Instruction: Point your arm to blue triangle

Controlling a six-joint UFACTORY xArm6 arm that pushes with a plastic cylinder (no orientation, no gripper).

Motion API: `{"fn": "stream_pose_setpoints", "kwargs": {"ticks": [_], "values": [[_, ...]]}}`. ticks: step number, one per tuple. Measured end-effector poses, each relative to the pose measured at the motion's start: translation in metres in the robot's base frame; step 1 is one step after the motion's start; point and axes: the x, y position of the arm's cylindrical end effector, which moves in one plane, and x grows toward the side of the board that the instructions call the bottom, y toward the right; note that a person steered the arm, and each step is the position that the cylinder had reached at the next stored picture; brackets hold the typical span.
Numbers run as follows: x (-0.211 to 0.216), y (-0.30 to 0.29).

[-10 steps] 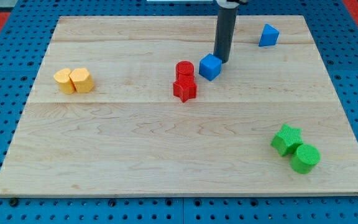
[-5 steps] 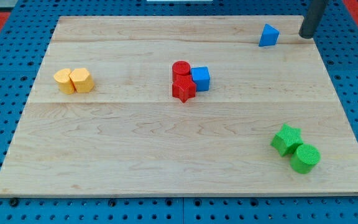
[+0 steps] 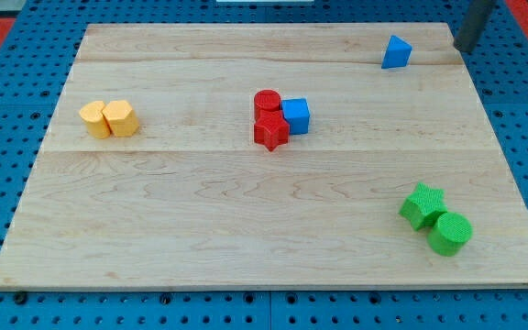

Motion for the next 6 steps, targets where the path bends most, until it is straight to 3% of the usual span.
{"fn": "stream_pose_setpoints", "kwargs": {"ticks": [1,2,3,6], "values": [[-0.025,-0.018],[0.006,-0.025],[0.0,-0.062],[-0.002,-0.062]]}}
